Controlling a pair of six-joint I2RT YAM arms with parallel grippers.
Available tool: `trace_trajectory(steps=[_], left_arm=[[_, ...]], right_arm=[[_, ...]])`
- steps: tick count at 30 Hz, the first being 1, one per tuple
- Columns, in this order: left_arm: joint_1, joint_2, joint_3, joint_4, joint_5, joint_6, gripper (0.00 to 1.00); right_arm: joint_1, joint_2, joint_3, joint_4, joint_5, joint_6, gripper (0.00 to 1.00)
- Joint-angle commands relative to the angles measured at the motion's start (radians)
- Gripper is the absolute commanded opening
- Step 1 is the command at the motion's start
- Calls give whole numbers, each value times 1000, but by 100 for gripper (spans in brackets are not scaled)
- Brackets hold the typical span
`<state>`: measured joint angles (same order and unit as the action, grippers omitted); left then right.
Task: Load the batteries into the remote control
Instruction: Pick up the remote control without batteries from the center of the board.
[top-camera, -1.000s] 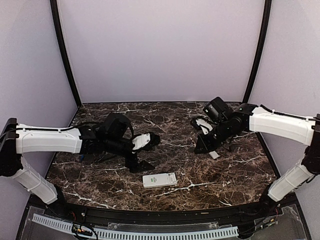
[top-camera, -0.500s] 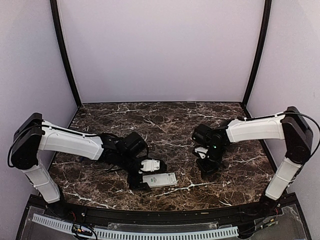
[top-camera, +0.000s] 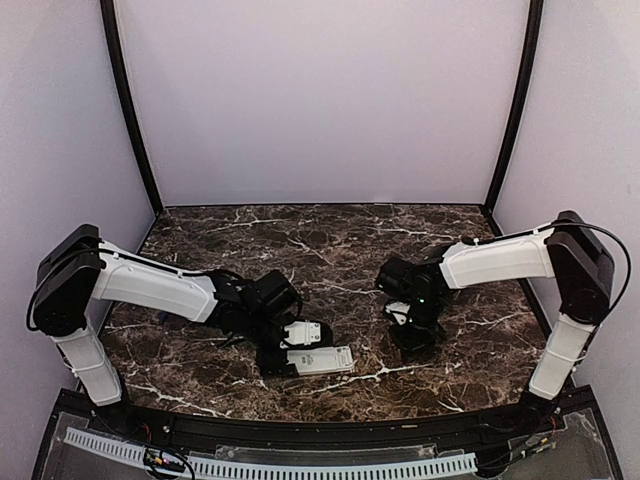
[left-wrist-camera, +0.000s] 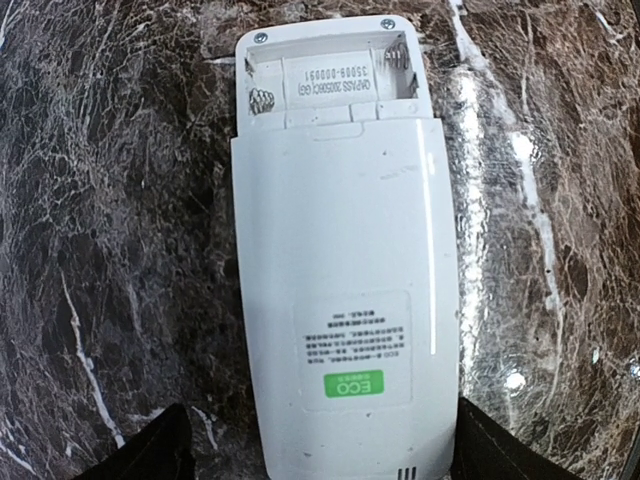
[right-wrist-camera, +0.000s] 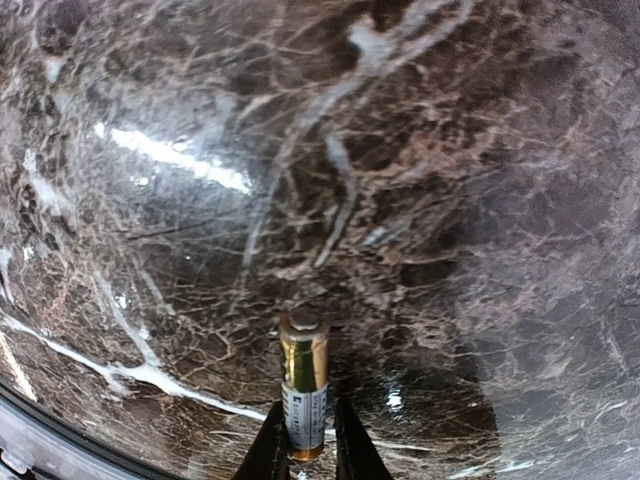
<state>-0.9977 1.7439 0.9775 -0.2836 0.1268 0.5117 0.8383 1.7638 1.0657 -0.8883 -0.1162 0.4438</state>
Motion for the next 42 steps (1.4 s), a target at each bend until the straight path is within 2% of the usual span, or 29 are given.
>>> trace_trajectory(steps=[1,12,17,25,29,32,36,42], left_arm=[[-3,4,14,-23,-17,-12,86],[-7,28,22,-49,11,-34,86],[-18,35,24,-60,10,-34,86],[-21,40,31,-66,0,-40,86],[-19,45,30,-66,3,-41,86],[-20,61,37,-75,-4,-51,85],[-23,96,60,-105,-17,-58,77],[-26,131,96,-154,-1,-96,59]], right_arm=[[11,46,-11,4,25,-4,17],[23,45,-4,41,25,-31,23],[30,34,-15,79,27,-37,34],[30,51,-18,89,72,-17,37],[30,50,-26,109,78,-12,52],[30,36,-40,144,51,-17,54],[30,32,-46,161,57,-18,51],[28,36,-77,206,65,-8,42]])
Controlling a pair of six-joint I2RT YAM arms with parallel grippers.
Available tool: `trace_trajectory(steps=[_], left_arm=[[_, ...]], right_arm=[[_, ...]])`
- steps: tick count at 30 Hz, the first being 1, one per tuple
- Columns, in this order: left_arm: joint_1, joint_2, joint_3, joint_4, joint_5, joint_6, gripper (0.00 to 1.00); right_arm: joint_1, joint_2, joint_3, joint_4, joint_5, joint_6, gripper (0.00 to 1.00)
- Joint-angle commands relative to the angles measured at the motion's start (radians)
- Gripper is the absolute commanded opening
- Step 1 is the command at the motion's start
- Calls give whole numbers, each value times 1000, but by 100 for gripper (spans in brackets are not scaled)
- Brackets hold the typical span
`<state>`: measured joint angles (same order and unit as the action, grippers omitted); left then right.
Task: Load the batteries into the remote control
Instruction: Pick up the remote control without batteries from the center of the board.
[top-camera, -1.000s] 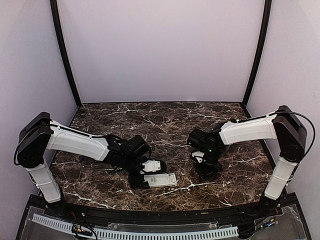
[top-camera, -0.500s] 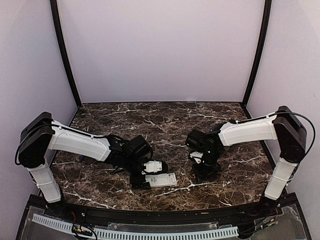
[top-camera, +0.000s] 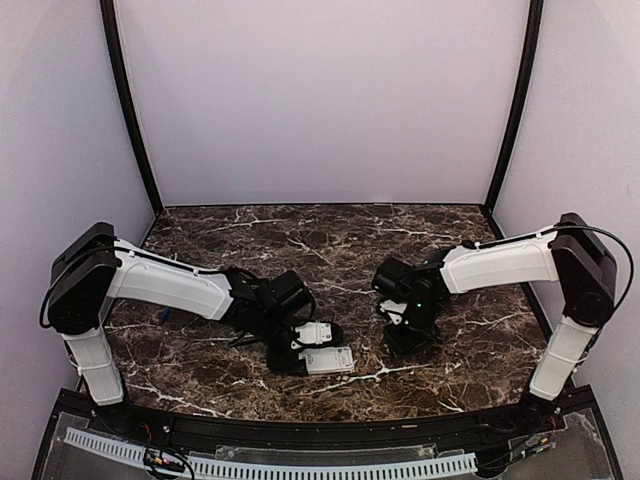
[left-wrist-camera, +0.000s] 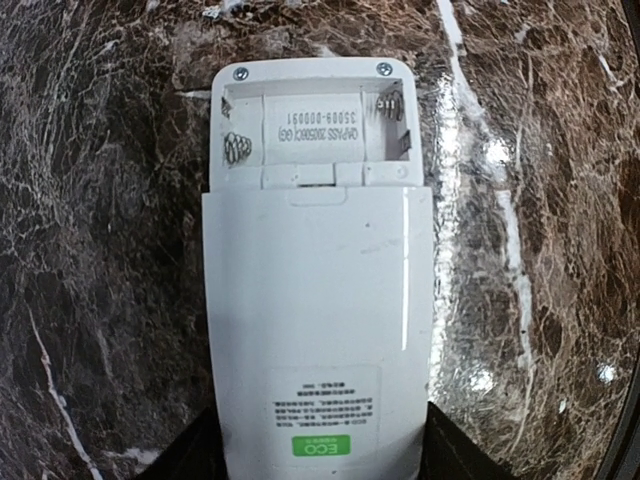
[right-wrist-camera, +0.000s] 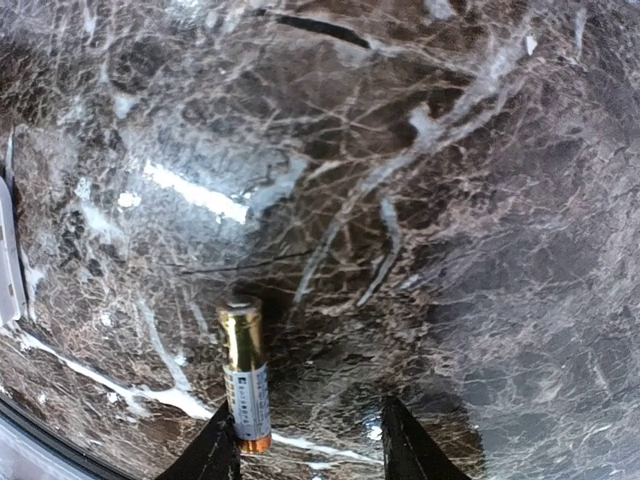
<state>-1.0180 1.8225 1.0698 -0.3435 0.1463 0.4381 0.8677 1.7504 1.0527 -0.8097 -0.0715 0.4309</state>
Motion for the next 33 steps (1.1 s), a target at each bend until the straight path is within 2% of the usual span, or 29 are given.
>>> trace_trajectory(steps=[1,4,10,13,17,21,25,30,33], left_arm=[[-7,56,11,-110,-17,-28,56],[-8,74,30,-145,-20,-71,48],[-7,85,50,-190,-53,-191,38],[-9,92,62,-205,-88,-233,31],[-10,106,100,-215,-89,-298,31],[-11,129,127,-194,-89,-352,32],[-10,165,159,-235,-124,-394,38],[-10,165,150,-236,-127,-409,55],[-10,151,127,-234,-134,-414,62]], right_arm=[[-1,49,-69,138,18,6,40],[-2,53,-74,154,13,3,31],[-4,54,-71,174,-8,0,12],[-7,55,-69,167,-9,-3,6],[-12,50,-67,164,-14,-3,3],[-16,50,-58,135,11,0,3],[-17,47,-55,107,43,16,5],[-16,54,-53,93,44,25,14],[-16,44,-58,92,36,32,20]])
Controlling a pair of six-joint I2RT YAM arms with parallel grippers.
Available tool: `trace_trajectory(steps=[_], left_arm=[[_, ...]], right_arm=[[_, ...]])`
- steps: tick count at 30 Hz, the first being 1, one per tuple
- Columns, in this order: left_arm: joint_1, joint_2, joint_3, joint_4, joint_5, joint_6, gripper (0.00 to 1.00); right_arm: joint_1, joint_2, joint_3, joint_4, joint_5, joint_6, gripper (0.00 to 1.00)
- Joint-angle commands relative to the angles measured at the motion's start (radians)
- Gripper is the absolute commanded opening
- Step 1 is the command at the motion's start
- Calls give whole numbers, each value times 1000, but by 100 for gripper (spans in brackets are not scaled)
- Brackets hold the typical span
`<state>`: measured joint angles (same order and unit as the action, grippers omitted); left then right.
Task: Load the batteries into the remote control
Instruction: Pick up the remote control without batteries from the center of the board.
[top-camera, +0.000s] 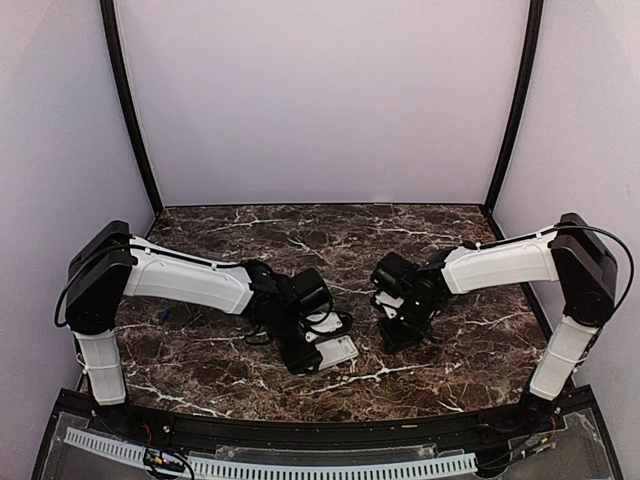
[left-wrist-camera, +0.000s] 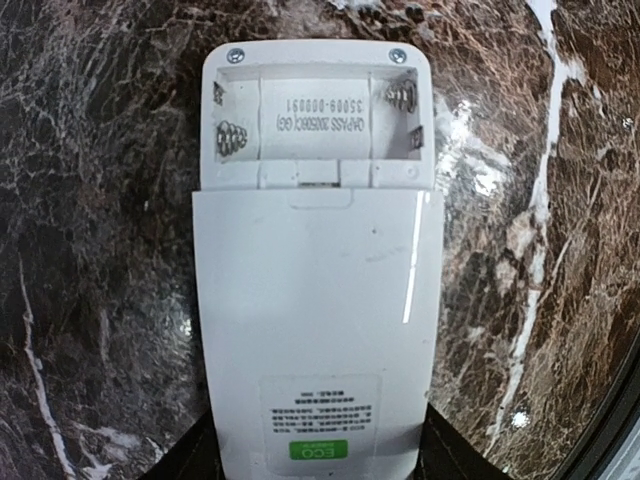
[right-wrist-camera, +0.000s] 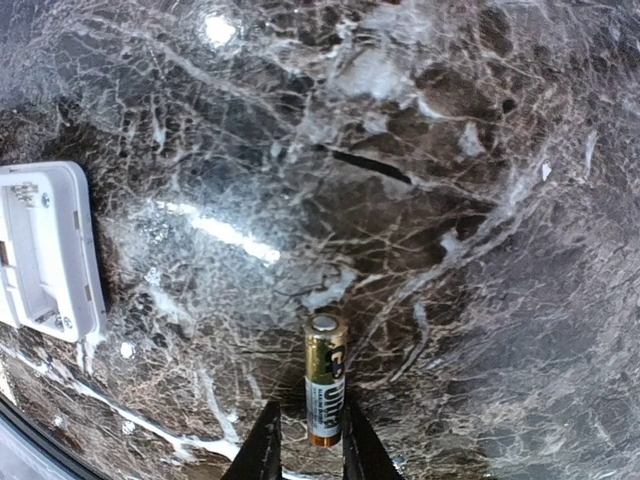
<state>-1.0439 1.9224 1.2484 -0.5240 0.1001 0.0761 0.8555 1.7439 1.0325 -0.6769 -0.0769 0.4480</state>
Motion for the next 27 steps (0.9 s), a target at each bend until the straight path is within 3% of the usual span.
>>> trace_trajectory(steps=[1,14,21,27], left_arm=[[16,39,-59,-49,-88,-56,64],[11,-10,-129,-18,-144,-170,67],[10,-5,-118,-42,-117,-132,57],[-3,-26,-113,-20,-103,-83,53]], right_arm=[[-3,46,-40,-41,40,16,21],[26,29,-63,-45,73,38,21],[29,49,-73,-32,84,42,0],[28,50,-42,-51,81,27,0]])
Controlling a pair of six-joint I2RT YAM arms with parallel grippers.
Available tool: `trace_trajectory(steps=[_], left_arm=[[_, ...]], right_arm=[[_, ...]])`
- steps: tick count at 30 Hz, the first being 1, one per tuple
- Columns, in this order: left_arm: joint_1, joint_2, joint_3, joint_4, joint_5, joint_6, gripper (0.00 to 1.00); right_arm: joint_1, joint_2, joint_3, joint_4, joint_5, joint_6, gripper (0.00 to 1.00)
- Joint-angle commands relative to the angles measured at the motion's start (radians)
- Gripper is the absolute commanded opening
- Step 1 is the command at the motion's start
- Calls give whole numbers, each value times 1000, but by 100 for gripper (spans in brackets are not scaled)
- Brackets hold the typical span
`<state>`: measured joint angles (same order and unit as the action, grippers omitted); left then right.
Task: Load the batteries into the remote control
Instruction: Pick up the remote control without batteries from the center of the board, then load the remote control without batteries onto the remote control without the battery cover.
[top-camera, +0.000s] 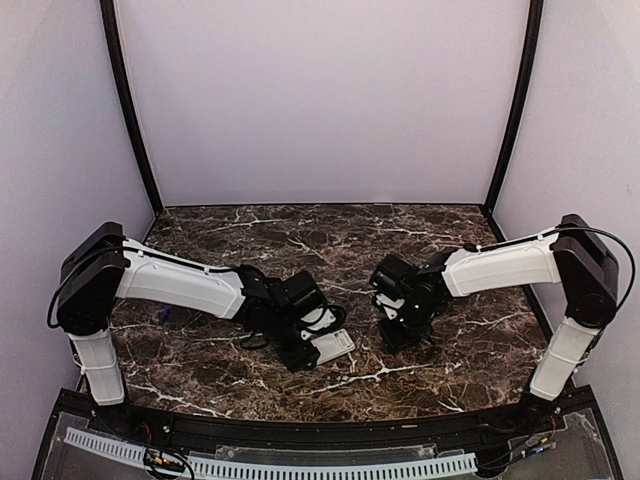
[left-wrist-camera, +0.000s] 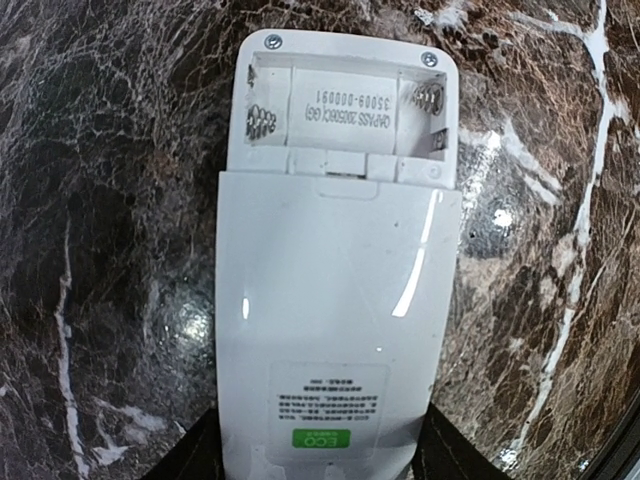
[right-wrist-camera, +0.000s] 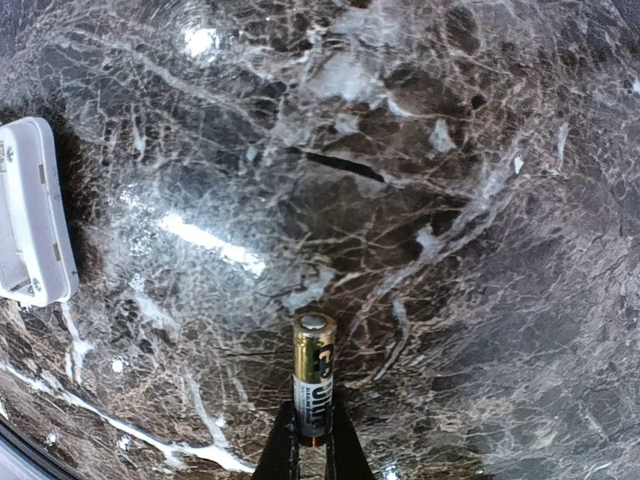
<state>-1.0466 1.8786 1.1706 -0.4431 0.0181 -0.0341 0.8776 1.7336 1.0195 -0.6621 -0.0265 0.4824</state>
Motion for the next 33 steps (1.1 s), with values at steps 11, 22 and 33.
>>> trace_trajectory(steps=[11,22,33], left_arm=[[-1,-99,-133,51,31,51,69],[-1,-99,-172,134,54,84,47],[-61,-43,-124,210,50,211,33]], right_arm=[[-17,6,57,-154,-85,-93,0],[-29,-9,174,-258,-239,-188,0],[-55,66,266,-351,-416,-207,0]])
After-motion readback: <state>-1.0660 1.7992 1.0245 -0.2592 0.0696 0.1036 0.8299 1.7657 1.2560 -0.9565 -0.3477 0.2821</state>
